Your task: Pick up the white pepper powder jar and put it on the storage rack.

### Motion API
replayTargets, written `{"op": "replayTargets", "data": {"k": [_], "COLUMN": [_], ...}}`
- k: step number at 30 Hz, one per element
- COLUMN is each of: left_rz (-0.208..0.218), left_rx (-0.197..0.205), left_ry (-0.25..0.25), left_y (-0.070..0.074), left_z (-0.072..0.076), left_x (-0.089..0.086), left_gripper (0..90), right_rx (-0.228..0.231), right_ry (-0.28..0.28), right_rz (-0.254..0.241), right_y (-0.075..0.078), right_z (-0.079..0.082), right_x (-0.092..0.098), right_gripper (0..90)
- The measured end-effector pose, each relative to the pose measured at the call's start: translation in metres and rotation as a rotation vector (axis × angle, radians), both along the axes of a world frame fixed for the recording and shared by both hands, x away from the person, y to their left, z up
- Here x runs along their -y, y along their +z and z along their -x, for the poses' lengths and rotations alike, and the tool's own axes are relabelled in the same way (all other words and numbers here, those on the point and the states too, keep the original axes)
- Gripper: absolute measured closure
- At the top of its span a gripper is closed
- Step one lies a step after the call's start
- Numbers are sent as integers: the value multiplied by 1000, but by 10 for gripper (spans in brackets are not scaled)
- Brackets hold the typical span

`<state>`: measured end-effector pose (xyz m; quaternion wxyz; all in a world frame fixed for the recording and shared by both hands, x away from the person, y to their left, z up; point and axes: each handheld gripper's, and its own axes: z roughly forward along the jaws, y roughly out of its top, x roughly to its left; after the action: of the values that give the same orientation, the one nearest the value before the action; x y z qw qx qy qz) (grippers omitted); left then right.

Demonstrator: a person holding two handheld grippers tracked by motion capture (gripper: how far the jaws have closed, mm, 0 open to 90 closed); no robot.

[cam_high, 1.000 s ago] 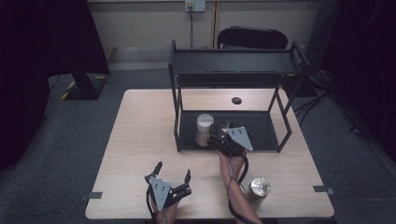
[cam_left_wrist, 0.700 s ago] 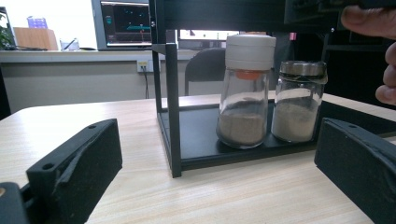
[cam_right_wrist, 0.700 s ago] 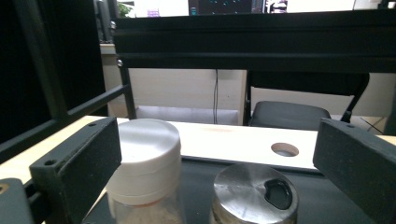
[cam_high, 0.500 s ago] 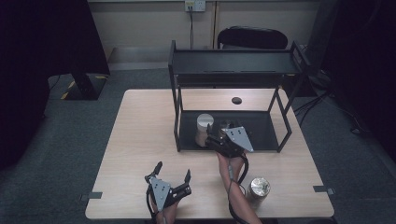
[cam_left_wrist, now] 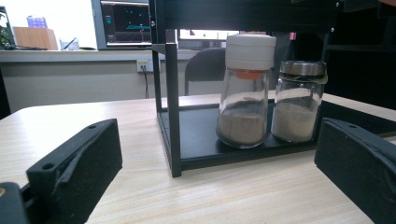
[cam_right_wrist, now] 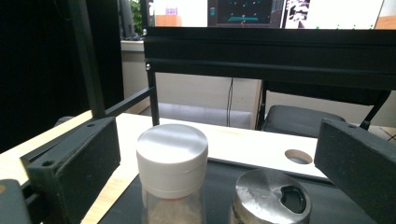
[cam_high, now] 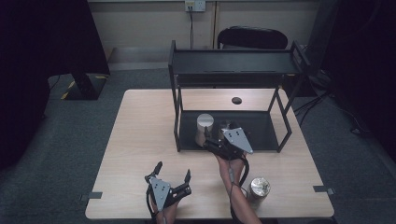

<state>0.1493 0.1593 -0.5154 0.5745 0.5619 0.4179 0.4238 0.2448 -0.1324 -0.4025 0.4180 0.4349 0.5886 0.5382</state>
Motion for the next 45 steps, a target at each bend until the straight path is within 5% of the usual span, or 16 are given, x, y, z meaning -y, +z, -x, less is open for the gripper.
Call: {"op": "replayTargets", "data": {"k": [5,11,24,45], "left_rz": [0,1,1,0], "left_rx": [0,-1,-1,-1], "left_ry": [0,0,-1,0], "left_y": [0,0,0,0], "left_z": [0,0,0,0], "left_x": [0,0,0,0], "left_gripper": [3,3,3,3], "right_rx": [-5,51,57,110], "right_ry": [14,1,46,8], "right_rz": [4,-4,-11,-3], "right_y": [4,3,22,38], "right_z": [4,16,21,40], "right_x": [2,2,18,44], "right_gripper": [0,0,0,0]}}
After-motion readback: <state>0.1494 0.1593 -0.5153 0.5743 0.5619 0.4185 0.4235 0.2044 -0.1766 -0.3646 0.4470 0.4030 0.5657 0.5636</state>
